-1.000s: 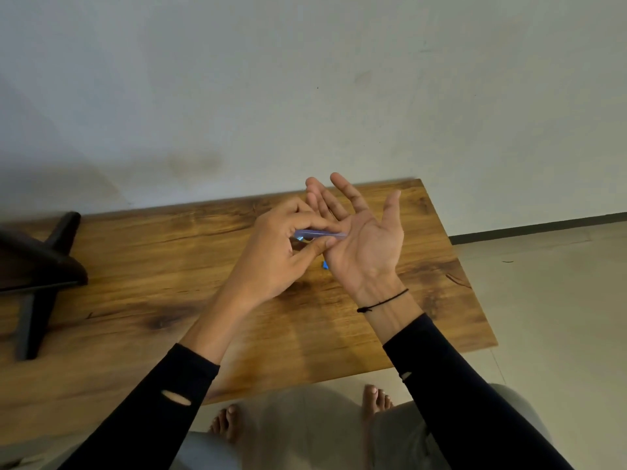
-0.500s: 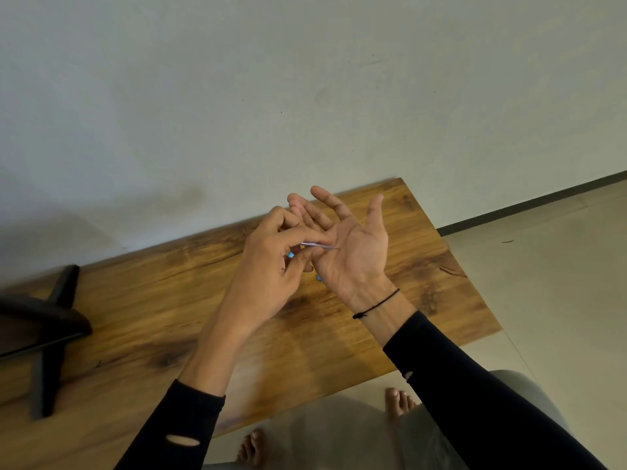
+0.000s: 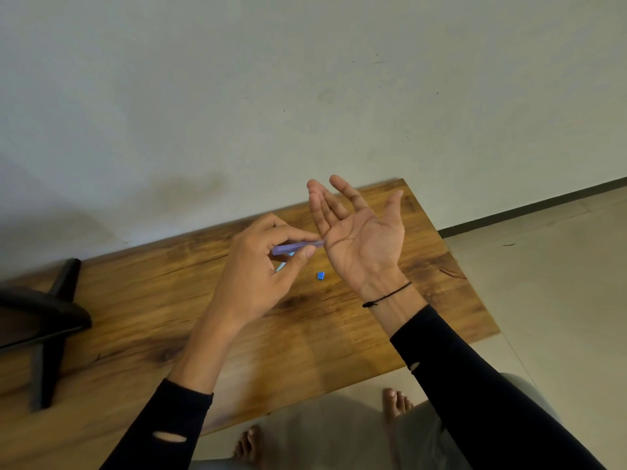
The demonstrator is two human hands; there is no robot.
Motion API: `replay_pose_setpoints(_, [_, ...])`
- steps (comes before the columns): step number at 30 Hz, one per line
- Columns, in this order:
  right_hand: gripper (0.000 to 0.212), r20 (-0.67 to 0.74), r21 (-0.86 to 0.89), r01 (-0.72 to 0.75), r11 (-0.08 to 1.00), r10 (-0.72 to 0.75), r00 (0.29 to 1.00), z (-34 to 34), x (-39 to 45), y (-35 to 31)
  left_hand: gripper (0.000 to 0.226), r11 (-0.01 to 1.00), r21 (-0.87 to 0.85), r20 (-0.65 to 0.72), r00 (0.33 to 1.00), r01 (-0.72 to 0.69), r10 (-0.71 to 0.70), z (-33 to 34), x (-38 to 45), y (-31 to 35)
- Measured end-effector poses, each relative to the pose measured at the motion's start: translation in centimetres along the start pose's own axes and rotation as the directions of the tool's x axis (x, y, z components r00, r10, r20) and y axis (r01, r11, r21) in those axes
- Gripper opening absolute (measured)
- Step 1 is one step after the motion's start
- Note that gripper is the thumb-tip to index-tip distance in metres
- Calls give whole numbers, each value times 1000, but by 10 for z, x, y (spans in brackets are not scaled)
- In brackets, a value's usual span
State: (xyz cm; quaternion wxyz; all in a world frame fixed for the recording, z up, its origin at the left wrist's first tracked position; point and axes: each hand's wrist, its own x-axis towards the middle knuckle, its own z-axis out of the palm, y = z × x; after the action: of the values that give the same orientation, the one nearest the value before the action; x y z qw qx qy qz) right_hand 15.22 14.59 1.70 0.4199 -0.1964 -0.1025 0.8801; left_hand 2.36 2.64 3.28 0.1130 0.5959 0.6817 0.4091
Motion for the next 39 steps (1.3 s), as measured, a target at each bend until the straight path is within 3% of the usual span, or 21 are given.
replay_pose_setpoints(10, [98,32,37,20,999,-21,999,-2,4,-8,11,983,-45,132,976,181,-173,32,-22,-26])
replay_pose_setpoints(12, [97,30,26,19,999,-20,999,-3,4,-8,19,965,-67,170,956,255,-240,51,-33,-30])
replay_pose_setpoints(16, [95,28,4,21,1000,-21,999,-3,4,-10,33,976,80,226,949,204,-218,76,-53,-41])
replay_pose_setpoints(26, [95,29,-26,19,999,-18,999,-3,4,-12,44,971,183,109,978,156,-178,82,-48,-49])
replay_pose_setpoints(30, [96,34,-36,21,999,-20,999,-1,3,-10,15,984,-46,-117,977,174,-178,68,-30,-40])
replay_pose_setpoints(33, [96,29,-53,26,998,-24,999,0,3,-8,13,977,-186,-259,954,107,-154,55,-18,-30])
replay_pose_setpoints(39, [99,45,-101,29,994,-25,999,2,-2,-6,19,968,-252,-252,965,2,-67,52,-10,-13])
